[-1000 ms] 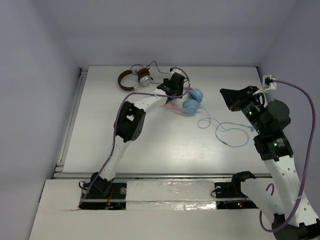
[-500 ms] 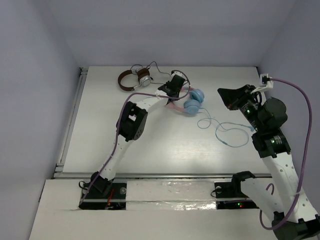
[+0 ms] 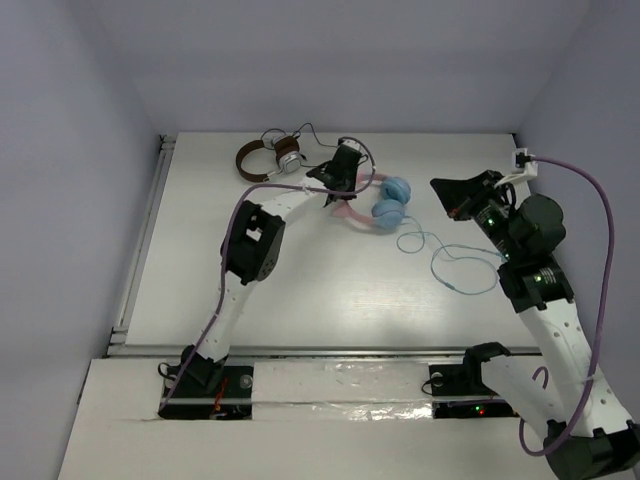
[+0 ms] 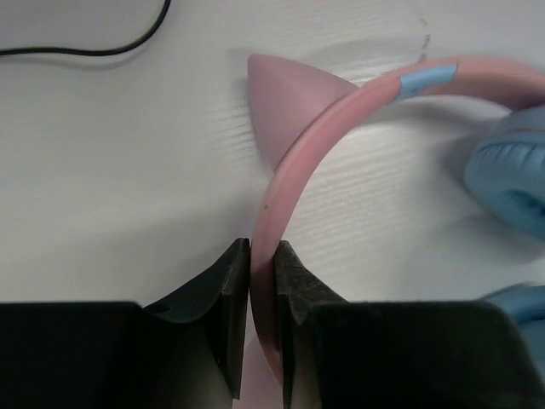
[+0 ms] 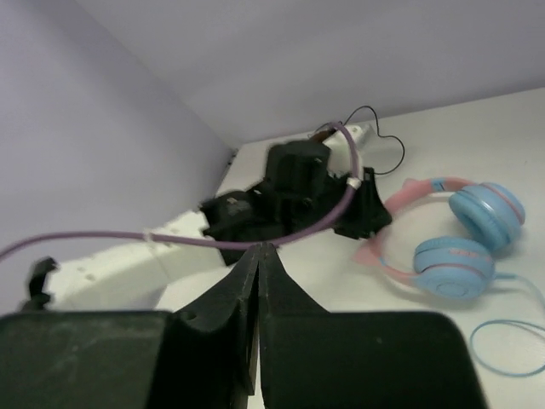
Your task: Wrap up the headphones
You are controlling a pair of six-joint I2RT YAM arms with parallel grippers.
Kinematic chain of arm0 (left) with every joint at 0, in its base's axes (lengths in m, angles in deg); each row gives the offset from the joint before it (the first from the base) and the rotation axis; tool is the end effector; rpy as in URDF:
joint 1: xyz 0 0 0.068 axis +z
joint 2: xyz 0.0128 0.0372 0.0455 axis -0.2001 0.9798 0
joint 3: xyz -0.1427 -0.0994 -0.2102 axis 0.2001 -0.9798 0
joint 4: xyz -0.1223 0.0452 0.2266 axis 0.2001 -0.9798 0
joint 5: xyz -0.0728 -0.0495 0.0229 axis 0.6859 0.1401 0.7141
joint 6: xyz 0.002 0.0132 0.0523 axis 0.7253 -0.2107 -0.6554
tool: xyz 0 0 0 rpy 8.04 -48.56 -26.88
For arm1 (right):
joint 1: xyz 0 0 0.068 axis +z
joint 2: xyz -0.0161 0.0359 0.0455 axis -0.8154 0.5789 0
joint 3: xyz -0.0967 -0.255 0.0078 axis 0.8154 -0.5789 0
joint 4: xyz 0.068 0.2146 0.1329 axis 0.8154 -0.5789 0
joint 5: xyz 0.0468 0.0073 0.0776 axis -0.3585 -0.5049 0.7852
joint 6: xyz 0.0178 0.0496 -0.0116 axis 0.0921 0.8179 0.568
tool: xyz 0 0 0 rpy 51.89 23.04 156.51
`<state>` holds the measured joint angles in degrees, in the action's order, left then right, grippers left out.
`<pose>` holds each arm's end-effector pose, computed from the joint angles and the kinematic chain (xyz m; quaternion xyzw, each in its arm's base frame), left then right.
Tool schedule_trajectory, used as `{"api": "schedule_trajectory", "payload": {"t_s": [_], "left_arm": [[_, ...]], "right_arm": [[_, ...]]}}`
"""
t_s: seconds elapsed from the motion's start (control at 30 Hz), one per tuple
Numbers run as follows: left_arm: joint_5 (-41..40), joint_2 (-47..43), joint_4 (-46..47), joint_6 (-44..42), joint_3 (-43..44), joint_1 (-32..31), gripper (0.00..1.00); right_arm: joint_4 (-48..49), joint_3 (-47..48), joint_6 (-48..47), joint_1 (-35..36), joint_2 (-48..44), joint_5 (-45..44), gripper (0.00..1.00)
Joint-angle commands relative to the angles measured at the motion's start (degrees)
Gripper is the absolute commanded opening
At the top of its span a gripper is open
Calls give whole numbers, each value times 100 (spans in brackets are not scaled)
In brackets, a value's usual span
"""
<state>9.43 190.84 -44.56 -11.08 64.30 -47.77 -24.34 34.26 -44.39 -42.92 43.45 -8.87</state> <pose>0.4501 -0.3214 0.1806 0.1194 0.8780 -0.1189 0.4481 0.1692 0.0442 0.4065 0.0420 0.6770 0.3664 0.6369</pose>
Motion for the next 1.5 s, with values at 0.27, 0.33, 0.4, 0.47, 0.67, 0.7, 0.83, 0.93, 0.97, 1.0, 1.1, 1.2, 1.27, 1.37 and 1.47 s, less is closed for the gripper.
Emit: {"api": "schedule_trajectory", "payload": {"t_s": [0.27, 0.33, 0.4, 0.47, 0.67, 0.7, 0.83, 0.93, 0.97, 1.0, 1.1, 1.2, 1.27, 1.37, 1.47], "left_arm": [[1510, -2230, -1392, 66, 1045, 810, 0], [1686, -2458, -1595, 57, 1133, 1003, 0], [1889, -2852, -1806, 22, 1055, 1152, 0], [2107, -3196, -1816, 14, 713, 1275, 0], [3119, -4225, -1754, 312, 123, 1716, 0], [3128, -4339, -1789, 321, 166, 1716, 0], [3164, -4393, -2078, 339, 762, 1716, 0], [3190, -4402, -2281, 312, 1071, 1768, 0], [3207, -4393, -2290, 321, 1116, 1768, 0], [3216, -4393, -2290, 330, 1168, 1768, 0], [3278, -4244, -2483, 312, 1607, 1768, 0], [3470, -4304, -2528, 373, 1811, 1821, 0], [3786, -4410, -2266, 479, 1556, 1821, 0], [4129, -4569, -2009, 655, 1362, 1883, 0], [4419, -4569, -1799, 908, 1537, 2022, 0]], "right_arm": [[1465, -425, -309, 253, 723, 367, 10], [1467, -312, -712, 253, 855, 550, 37], [1309, -215, -968, 253, 1075, 552, 58], [1343, -196, -1206, 253, 1163, 534, 72], [1782, -433, -1470, 253, 1330, 1358, 80], [1792, -477, -1496, 253, 1382, 1543, 79], [1923, -749, -1427, 253, 1532, 2123, 78], [2327, -1048, -1199, 253, 1488, 2458, 75], [2598, -1110, -1111, 253, 1514, 2537, 74], [2748, -1145, -1023, 253, 1576, 2642, 73], [3005, -1190, -820, 253, 1821, 2969, 71], [2978, -1243, -960, 253, 1884, 2547, 68], [3135, -1251, -978, 253, 1901, 2389, 66], [3479, -1392, -873, 253, 1893, 2441, 62], [3602, -1436, -890, 253, 2024, 2486, 62]]}}
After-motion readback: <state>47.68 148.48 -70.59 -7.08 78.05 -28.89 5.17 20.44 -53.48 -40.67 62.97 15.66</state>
